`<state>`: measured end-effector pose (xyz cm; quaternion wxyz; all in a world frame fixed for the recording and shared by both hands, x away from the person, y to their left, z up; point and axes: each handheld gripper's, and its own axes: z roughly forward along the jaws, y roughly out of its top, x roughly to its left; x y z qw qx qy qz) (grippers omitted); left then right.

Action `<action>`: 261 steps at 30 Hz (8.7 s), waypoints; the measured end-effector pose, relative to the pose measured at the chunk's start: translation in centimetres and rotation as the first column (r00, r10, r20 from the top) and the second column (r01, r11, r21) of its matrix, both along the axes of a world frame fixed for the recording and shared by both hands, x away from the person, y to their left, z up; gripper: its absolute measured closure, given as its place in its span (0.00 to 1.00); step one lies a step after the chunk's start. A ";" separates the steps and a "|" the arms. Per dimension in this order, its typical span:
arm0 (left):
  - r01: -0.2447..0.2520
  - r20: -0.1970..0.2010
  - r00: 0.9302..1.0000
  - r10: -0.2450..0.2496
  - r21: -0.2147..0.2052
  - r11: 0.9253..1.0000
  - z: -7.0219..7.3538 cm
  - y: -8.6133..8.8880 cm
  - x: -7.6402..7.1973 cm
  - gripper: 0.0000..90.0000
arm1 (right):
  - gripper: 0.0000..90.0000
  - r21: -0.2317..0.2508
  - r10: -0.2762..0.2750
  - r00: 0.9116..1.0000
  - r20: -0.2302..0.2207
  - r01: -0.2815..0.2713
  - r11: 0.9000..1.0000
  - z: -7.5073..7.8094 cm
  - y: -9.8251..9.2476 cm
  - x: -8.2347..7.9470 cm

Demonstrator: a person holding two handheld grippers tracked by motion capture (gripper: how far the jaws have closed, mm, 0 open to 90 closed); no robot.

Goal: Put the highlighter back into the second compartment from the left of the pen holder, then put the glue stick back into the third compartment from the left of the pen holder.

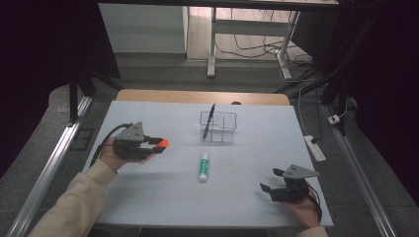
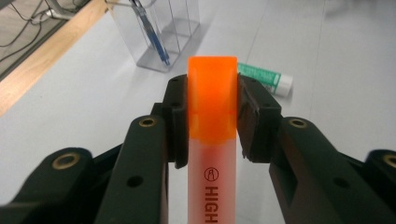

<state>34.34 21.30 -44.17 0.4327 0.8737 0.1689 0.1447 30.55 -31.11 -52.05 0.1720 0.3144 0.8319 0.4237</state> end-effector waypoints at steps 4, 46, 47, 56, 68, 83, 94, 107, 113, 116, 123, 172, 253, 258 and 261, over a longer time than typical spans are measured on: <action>-0.019 -0.007 1.000 0.019 -0.031 0.999 0.0 -0.1 0.2 0.74 | 0.22 0.002 -0.001 1.000 0.000 0.001 1.000 0.0 0.0 0.0; -0.036 0.006 0.999 0.039 -0.245 0.969 2.2 -6.1 3.5 0.74 | 0.22 0.001 -0.001 1.000 0.001 0.001 1.000 0.0 -0.1 0.0; -0.037 0.003 0.999 0.039 -0.251 0.967 2.2 -6.2 3.6 0.74 | 0.22 0.000 0.000 1.000 0.002 0.000 1.000 0.0 -0.1 0.0; -0.042 -0.006 0.999 0.043 -0.282 0.958 2.4 -7.4 4.4 0.74 | 0.22 0.001 -0.001 1.000 0.003 0.001 1.000 0.0 -0.1 0.0; -0.049 -0.011 0.999 0.048 -0.313 0.948 3.1 -9.3 5.9 0.74 | 0.22 0.001 -0.001 1.000 0.004 0.001 1.000 0.0 -0.2 0.0; -0.062 -0.024 0.998 0.057 -0.340 0.938 3.8 -11.5 8.2 0.74 | 0.22 0.005 0.001 1.000 -0.001 -0.001 1.000 0.0 -0.2 0.0; -0.065 -0.025 0.998 0.060 -0.353 0.933 4.2 -13.3 9.5 0.73 | 0.22 0.009 0.000 1.000 -0.001 0.000 1.000 0.0 -0.4 0.0; -0.085 -0.055 0.996 0.070 -0.374 0.924 3.9 -13.8 10.9 0.73 | 0.22 0.003 -0.002 1.000 -0.002 0.002 1.000 -0.1 -0.4 0.0; -0.092 -0.065 0.995 0.073 -0.380 0.920 3.8 -14.1 11.4 0.73 | 0.22 0.007 -0.003 1.000 -0.001 0.003 1.000 0.0 -0.4 0.0; -0.096 -0.068 0.995 0.076 -0.379 0.920 3.8 -14.4 11.7 0.73 | 0.22 0.009 -0.003 1.000 -0.001 0.003 1.000 0.0 -0.4 0.0; -0.100 -0.068 0.995 0.080 -0.379 0.920 4.0 -15.1 12.3 0.73 | 0.22 0.003 -0.006 1.000 -0.001 0.006 1.000 0.0 -0.5 0.0; -0.177 -0.132 0.981 0.142 -0.309 0.934 2.1 -13.9 14.5 0.47 | 0.22 0.001 -0.001 1.000 -0.007 0.001 1.000 -0.1 -0.4 0.0; -0.246 -0.257 0.935 0.244 0.025 0.969 -4.6 -1.9 -2.9 0.32 | 0.22 -0.012 0.016 1.000 0.017 -0.016 1.000 0.1 0.4 -0.1; -0.245 -0.276 0.930 0.241 0.020 0.969 -4.1 -2.5 -2.5 0.30 | 0.22 -0.006 0.013 1.000 0.020 -0.013 1.000 0.1 0.4 -0.2; -0.223 -0.264 0.939 0.221 0.022 0.975 -3.9 -3.1 -2.4 0.30 | 0.22 -0.007 0.014 1.000 0.023 -0.014 1.000 0.2 0.4 -0.2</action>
